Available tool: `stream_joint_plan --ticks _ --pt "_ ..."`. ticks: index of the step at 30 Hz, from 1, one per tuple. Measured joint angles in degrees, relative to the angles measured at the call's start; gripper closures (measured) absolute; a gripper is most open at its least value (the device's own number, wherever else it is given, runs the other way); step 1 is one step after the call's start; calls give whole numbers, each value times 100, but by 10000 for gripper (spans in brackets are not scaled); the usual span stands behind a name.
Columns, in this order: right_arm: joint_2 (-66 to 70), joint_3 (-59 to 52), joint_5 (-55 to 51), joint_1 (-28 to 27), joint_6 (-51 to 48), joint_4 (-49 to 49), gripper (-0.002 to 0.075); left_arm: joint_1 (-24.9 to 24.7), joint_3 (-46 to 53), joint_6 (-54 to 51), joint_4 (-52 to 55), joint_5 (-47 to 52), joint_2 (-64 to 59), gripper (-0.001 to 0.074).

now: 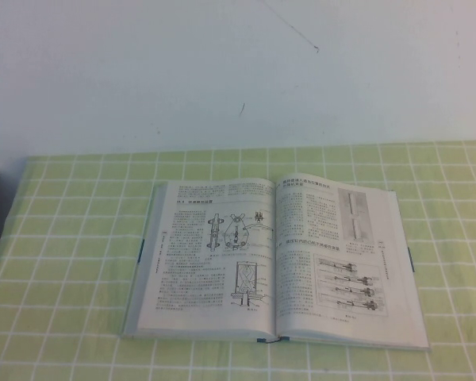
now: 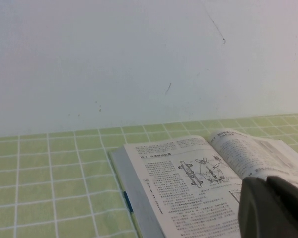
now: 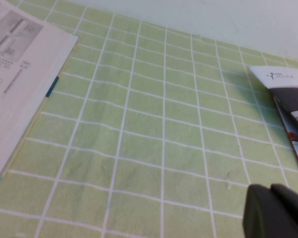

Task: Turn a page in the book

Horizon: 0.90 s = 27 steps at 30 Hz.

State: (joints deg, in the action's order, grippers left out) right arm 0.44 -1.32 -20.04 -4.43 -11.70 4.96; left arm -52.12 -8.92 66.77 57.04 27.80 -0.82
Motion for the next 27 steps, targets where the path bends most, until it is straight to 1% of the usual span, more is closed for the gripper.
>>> stream_joint_plan --ticks 3,5,9,11,14,16,18,20,23,25,27 --pt "0 0 -4 0 0 0 729 0 0 -222 -334 -25 2 739" --pt "0 0 -4 0 0 0 729 0 0 -841 -895 46 40 739" --pt "0 0 -13 0 0 0 729 0 0 -3053 -2229 293 140 739" --pt "0 0 -17 0 0 0 729 0 0 -3829 -2679 390 150 739" --pt "0 0 -26 0 0 0 729 103 13 -4411 -2983 423 163 739" --pt "0 0 -26 0 0 0 729 306 36 -4595 -3212 410 163 739" --pt "0 0 -26 0 0 0 729 684 77 -4692 -3606 341 163 739" --pt "0 0 -26 0 0 0 729 1183 200 -4866 -4006 149 163 739" --pt "0 0 -26 0 0 0 729 2005 472 -5517 -4635 -338 163 739" --pt "0 0 -26 0 0 0 729 2655 721 -6054 -5108 -832 163 739" --pt "0 0 -26 0 0 0 729 3267 928 -6309 -5513 -1197 163 739"
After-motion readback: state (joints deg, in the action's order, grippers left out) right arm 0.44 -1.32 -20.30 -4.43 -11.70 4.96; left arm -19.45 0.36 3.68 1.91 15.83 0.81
